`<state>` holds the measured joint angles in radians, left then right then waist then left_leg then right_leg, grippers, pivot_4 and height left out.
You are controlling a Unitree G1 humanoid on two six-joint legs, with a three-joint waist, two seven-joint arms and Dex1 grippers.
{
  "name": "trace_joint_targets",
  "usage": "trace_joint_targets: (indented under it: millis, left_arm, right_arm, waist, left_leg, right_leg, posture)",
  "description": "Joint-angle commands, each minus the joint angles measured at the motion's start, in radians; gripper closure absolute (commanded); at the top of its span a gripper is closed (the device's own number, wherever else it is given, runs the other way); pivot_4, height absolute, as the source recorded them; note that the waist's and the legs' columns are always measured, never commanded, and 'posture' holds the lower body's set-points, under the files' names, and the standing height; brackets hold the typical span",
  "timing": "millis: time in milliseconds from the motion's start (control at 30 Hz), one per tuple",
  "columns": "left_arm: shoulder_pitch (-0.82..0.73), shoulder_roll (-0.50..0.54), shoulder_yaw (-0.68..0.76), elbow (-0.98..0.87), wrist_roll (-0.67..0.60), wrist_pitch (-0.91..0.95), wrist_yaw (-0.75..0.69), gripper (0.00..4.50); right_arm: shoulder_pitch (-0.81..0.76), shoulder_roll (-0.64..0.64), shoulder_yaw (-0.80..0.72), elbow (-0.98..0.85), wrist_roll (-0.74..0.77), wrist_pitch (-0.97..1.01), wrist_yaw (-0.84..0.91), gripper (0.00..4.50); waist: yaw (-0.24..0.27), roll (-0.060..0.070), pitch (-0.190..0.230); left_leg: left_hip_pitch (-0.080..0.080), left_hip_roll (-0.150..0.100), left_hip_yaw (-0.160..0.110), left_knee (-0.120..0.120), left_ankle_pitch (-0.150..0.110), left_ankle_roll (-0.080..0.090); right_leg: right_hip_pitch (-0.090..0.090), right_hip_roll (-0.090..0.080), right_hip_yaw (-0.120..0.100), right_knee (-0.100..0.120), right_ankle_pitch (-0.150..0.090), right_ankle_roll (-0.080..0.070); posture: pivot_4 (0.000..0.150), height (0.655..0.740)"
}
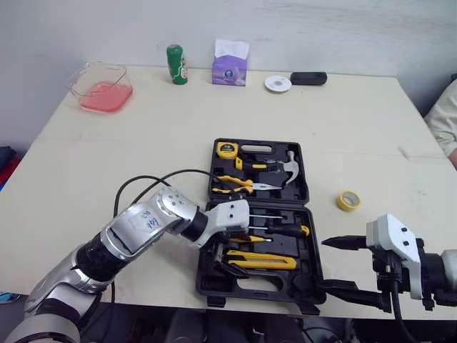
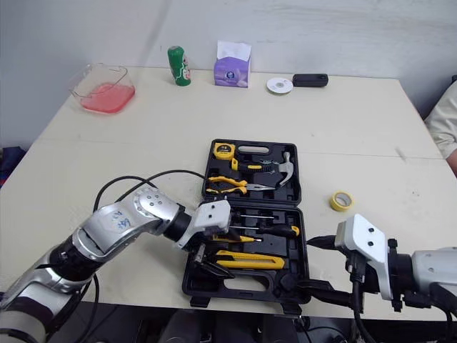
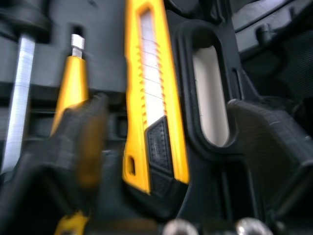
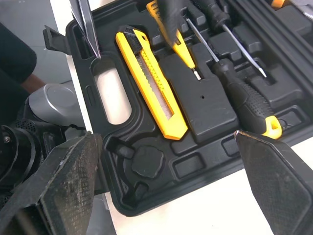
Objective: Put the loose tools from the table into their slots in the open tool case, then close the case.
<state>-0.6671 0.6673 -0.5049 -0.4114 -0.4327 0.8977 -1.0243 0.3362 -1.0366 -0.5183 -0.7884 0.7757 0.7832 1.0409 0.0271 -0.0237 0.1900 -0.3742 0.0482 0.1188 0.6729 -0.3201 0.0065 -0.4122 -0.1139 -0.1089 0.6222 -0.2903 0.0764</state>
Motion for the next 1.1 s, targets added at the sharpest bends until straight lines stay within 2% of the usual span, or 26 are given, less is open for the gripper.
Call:
trace_joint_targets:
  millis: [33, 133, 233, 267, 433, 500, 733, 900, 967, 1033, 1100]
  left_arm:
    - [0.044, -0.013, 0.088, 0.011, -0.023, -0.097, -0.021, 0.02]
    - [0.108, -0.063, 0.152, 0.031, -0.055, -0.209, -0.044, 0.02]
    - [0.176, -0.12, 0.168, 0.086, -0.051, -0.366, -0.104, 0.86]
    - [0.192, -0.132, 0.157, 0.114, -0.033, -0.413, -0.122, 1.25]
    - [0.194, -0.131, 0.086, 0.16, 0.024, -0.375, -0.131, 3.69]
    - [0.194, -0.119, 0.062, 0.167, 0.058, -0.395, -0.145, 4.49]
    - [0.198, -0.09, 0.011, 0.179, 0.157, -0.451, -0.17, 4.49]
    - [0.176, -0.055, -0.057, 0.213, 0.305, -0.451, -0.127, 4.49]
    - [0.178, -0.017, -0.101, 0.238, 0.37, -0.512, -0.148, 4.49]
    - [0.185, -0.009, -0.109, 0.233, 0.355, -0.484, -0.164, 4.49]
    - [0.193, -0.019, -0.087, 0.207, 0.287, -0.443, -0.186, 4.49]
  right_arm:
    - [0.001, 0.008, -0.018, -0.012, 0.009, -0.016, 0.002, 0.0]
    - [0.003, 0.01, -0.019, -0.012, 0.007, -0.019, 0.003, 0.0]
    - [-0.001, 0.009, -0.009, -0.018, 0.007, -0.025, 0.004, 0.0]
    - [-0.006, 0.009, -0.003, -0.022, 0.011, -0.024, 0.003, 0.0]
    - [-0.019, 0.004, 0.007, -0.025, 0.021, -0.023, -0.001, 0.0]
    - [-0.026, 0.004, 0.021, -0.023, 0.016, -0.027, -0.005, 0.0]
    - [-0.033, 0.026, 0.083, -0.037, 0.0, -0.043, -0.039, 0.0]
    - [-0.036, 0.029, 0.106, -0.028, -0.01, -0.053, -0.042, 0.0]
    - [-0.033, 0.027, 0.122, -0.017, -0.029, -0.068, -0.038, 0.0]
    - [-0.046, 0.024, 0.146, -0.003, -0.048, -0.077, -0.042, 0.0]
    - [-0.064, 0.02, 0.167, 0.015, -0.068, -0.084, -0.048, 0.0]
  waist:
    - [0.0, 0.0, 0.0]
    - [0.0, 0.0, 0.0]
    - [0.0, 0.0, 0.0]
    - [0.0, 0.0, 0.0]
    - [0.001, 0.0, 0.0]
    - [0.0, 0.0, 0.0]
    - [0.0, 0.0, 0.0]
    - [0.0, 0.001, -0.001]
    - [0.0, 0.001, -0.002]
    - [0.0, 0.001, -0.004]
    - [-0.004, 0.002, -0.007]
  left_leg:
    - [0.0, 0.0, 0.0, 0.0, 0.0, 0.0]
    - [0.0, 0.0, 0.0, 0.001, 0.0, 0.0]
    - [0.0, 0.0, 0.0, 0.003, 0.0, 0.001]
    - [0.0, 0.0, 0.0, 0.003, -0.001, 0.001]
    - [-0.001, 0.0, 0.0, 0.006, -0.004, 0.006]
    - [-0.001, 0.0, 0.0, 0.006, -0.004, 0.006]
    - [-0.001, 0.001, 0.0, 0.006, -0.004, 0.006]
    - [0.0, 0.001, 0.0, 0.006, -0.005, 0.006]
    - [0.001, 0.001, 0.0, 0.006, -0.006, 0.008]
    - [0.002, 0.002, 0.0, 0.006, -0.006, 0.008]
    - [0.003, 0.003, 0.0, 0.006, -0.007, 0.007]
  right_leg:
    - [0.0, 0.0, 0.0, 0.0, 0.0, 0.0]
    - [0.0, 0.0, 0.0, 0.0, 0.0, 0.0]
    - [0.001, -0.001, -0.001, 0.0, 0.0, 0.0]
    - [0.001, -0.001, -0.001, 0.0, 0.0, 0.0]
    - [0.001, -0.001, -0.001, 0.001, 0.0, 0.0]
    - [0.001, 0.0, -0.001, 0.001, 0.0, 0.001]
    - [0.001, -0.001, -0.001, 0.001, 0.0, 0.001]
    - [0.002, -0.001, -0.001, 0.001, 0.0, 0.001]
    - [0.003, -0.001, -0.001, 0.001, 0.0, 0.001]
    - [0.004, -0.001, -0.001, 0.0, 0.0, 0.0]
    - [0.004, -0.001, -0.001, 0.0, 0.0, 0.0]
  posture:
    - [0.15, 0.7244]
    - [0.15, 0.7244]
    - [0.15, 0.7244]
    - [0.15, 0.7244]
    - [0.15, 0.7244]
    - [0.15, 0.7244]
    - [0.15, 0.7244]
    - [0.15, 0.7244]
    - [0.15, 0.7244]
    - [0.15, 0.7244]
    - [0.15, 0.7244]
